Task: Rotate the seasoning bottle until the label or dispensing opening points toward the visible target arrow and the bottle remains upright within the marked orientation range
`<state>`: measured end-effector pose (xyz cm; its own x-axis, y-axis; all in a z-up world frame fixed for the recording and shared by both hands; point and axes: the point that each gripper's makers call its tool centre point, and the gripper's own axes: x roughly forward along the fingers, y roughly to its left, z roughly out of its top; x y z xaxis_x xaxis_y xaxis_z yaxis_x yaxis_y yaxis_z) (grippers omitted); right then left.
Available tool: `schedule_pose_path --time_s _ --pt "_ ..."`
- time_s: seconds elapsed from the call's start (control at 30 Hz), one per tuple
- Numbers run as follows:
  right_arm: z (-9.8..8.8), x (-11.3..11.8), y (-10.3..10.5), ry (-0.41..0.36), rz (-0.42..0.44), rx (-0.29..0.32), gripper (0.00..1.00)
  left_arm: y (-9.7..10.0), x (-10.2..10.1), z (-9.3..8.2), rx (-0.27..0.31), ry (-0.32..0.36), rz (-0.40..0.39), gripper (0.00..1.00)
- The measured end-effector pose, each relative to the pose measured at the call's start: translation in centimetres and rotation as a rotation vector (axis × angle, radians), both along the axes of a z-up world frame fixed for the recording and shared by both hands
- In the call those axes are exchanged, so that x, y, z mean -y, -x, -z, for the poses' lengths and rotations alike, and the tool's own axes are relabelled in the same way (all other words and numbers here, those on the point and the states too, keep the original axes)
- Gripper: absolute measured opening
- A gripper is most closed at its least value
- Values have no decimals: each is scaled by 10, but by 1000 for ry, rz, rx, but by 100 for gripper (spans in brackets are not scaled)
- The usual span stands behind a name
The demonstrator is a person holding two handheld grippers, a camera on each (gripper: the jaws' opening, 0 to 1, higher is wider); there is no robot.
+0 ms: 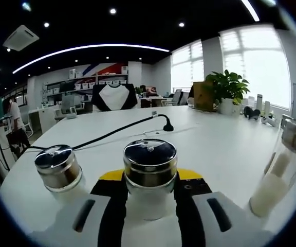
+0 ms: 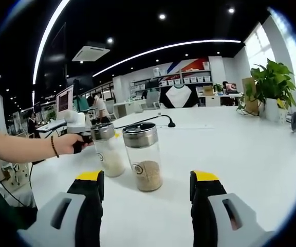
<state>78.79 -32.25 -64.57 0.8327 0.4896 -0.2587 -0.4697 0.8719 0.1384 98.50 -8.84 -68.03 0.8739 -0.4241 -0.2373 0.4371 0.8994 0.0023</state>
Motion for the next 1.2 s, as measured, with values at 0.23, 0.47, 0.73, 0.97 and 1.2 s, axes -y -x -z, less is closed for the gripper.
schedule_pose_path --time_s 0.23,0.47,0.73,0.97,1.2 --pt "-1 -5 -1 1 -11 -2 69 17 0 0 8 -13 23 37" --pt "0 -9 -3 15 -20 -6 69 36 0 -1 2 -4 22 37" --pt "2 -13 -2 18 -28 -12 69 53 3 -2 5 6 28 37" --pt "3 -18 -2 8 -42 -16 69 69 5 -4 3 5 30 37" --pt "2 -19 -2 14 -48 -15 69 85 6 -3 -14 0 31 37"
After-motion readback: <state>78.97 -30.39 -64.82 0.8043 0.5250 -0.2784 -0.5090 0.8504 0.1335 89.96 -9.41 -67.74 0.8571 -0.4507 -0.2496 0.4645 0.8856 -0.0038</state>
